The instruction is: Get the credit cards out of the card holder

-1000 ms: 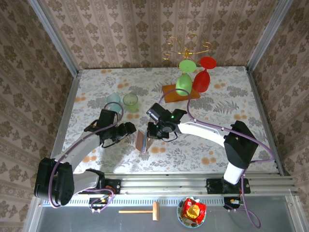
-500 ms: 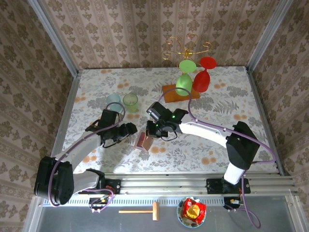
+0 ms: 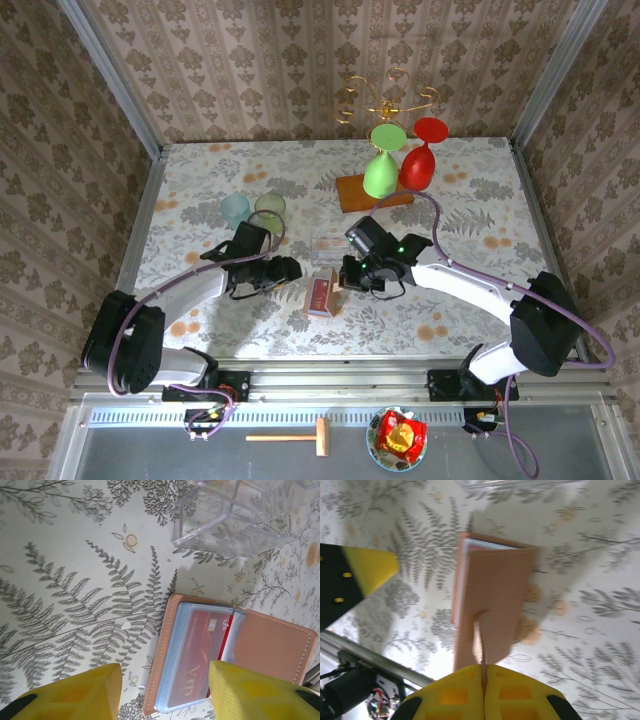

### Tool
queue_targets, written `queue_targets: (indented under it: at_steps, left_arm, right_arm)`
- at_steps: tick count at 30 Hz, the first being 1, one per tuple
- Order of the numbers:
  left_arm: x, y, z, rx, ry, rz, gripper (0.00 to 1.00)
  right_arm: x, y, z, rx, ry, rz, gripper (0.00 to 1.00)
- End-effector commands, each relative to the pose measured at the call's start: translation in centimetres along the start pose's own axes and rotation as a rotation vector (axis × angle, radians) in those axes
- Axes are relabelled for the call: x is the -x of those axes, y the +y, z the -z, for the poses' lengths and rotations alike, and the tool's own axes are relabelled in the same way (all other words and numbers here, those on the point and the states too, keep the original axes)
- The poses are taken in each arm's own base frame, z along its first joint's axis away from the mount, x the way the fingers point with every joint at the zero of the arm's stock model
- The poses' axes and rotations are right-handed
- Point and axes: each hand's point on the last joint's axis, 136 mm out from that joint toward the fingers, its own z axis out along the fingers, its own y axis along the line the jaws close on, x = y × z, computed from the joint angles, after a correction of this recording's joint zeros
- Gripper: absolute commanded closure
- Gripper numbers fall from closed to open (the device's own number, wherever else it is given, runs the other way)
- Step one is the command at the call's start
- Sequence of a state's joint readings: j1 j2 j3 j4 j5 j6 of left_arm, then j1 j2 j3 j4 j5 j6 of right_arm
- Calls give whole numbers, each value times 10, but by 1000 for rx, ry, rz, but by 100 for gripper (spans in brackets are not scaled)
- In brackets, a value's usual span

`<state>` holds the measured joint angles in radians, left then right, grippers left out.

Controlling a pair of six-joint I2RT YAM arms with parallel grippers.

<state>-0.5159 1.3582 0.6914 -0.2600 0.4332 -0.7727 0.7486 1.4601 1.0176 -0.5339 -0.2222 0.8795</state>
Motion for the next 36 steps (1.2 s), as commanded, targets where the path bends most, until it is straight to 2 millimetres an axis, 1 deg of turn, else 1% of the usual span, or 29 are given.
queue_targets:
  at_steps: [1, 5, 11, 14, 17, 19, 23, 25, 28, 31, 34, 36]
  left_arm:
    - [7, -20, -1, -48, -1, -33, 52]
    - [6, -27, -5, -51, 13, -43, 53]
    - [3, -37, -12, -57, 32, -59, 54]
    - [1, -44, -18, -66, 46, -70, 58]
    - [-1, -52, -23, -75, 66, -84, 62]
    - [-2, -56, -27, -79, 77, -93, 63]
    - [-2, -67, -34, -90, 91, -113, 64]
    - [0, -72, -39, -97, 99, -115, 64]
    - [2, -83, -45, -114, 110, -126, 65]
    - [1, -93, -50, -127, 123, -137, 66]
    - [-3, -98, -54, -139, 141, -143, 66]
    - [-6, -96, -59, -130, 151, -143, 66]
  right_arm:
    - [-6, -23, 2, -29, 31, 8, 100]
    - [-7, -51, -2, -86, 36, -22, 100]
    - [-10, -81, -3, -157, 31, -63, 100]
    - [-11, -97, -7, -199, 34, -78, 100]
    - [-11, -109, -13, -245, 46, -75, 100]
    - [-10, -114, -17, -265, 54, -69, 100]
    - [-3, -118, -25, -299, 61, -48, 100]
    - [2, -116, -28, -306, 64, -33, 100]
    - [8, -103, -36, -251, 78, -9, 100]
    - [12, -83, -40, -153, 73, 4, 100]
    - [12, -73, -42, -96, 75, 8, 100]
    - [9, -72, -44, -87, 86, 7, 100]
